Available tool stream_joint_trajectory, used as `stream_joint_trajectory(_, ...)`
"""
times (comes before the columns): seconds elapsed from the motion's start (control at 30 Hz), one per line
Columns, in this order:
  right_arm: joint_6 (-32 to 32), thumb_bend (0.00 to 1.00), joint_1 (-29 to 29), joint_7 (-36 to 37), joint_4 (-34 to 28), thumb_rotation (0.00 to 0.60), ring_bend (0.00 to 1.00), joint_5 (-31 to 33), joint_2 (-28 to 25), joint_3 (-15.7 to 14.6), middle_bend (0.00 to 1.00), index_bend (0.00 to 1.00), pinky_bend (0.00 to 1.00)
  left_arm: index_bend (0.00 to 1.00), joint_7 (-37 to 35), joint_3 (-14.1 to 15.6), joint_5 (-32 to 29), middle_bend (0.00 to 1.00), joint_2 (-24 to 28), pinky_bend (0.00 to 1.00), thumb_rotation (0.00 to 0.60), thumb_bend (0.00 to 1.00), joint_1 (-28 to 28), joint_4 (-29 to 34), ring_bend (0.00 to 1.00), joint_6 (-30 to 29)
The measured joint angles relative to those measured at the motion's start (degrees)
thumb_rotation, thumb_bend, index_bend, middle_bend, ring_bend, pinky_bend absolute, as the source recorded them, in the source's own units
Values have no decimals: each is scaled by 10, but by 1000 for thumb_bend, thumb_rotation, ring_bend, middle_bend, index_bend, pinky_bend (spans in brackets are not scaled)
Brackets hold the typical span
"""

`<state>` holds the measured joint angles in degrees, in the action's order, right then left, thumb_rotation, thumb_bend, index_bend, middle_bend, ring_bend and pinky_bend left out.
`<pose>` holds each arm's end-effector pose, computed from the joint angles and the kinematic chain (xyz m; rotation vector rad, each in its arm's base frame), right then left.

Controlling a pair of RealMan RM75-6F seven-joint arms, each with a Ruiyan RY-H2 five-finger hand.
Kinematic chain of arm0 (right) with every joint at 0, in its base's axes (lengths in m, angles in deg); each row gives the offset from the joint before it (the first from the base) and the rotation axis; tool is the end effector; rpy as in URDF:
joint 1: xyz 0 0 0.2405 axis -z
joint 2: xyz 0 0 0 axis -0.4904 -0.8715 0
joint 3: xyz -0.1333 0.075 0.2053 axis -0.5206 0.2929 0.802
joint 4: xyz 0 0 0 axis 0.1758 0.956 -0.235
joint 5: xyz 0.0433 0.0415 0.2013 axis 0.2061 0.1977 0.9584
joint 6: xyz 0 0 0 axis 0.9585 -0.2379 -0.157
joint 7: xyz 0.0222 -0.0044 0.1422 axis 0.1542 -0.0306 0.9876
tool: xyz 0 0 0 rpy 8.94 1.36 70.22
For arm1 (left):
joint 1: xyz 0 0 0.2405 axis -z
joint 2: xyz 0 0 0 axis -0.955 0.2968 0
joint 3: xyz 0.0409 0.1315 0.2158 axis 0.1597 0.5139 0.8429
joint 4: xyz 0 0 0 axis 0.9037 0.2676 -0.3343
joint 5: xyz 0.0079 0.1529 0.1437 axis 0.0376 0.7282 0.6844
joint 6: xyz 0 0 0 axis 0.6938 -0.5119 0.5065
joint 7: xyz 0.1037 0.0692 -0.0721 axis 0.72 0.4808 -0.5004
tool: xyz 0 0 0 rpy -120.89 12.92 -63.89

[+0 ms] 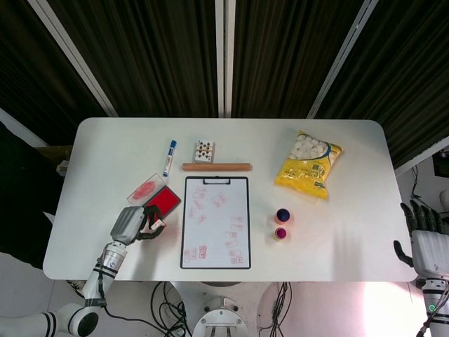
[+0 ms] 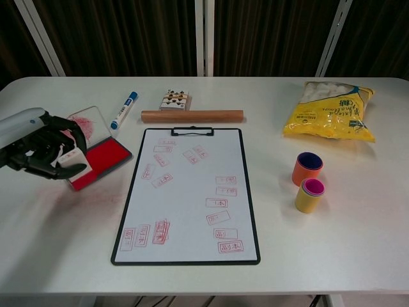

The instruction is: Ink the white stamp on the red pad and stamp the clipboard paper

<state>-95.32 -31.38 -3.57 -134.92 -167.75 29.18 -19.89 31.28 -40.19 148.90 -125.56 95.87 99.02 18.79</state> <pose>-0.3406 -0.1650 0.1516 1.3379 -0.9059 0.6577 -0.2273 0.2486 -0.0264 -1.5393 -1.3939 -1.1773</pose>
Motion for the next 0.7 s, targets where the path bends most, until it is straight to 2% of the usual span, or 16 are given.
stream_joint_trajectory(0.37,0,287,3,-9,-6,600,0,7,-2,0,0,0,0,620,-70,20,44,704,-44,921,600,390,-19,-109,793,-11)
stream_joint_trajectory(0.7,1,287,0,-15,-18,600,0,7,-7,2,0,0,0,599,-102,26,74,688,-69,917,600,375,-26,-170,791,-24)
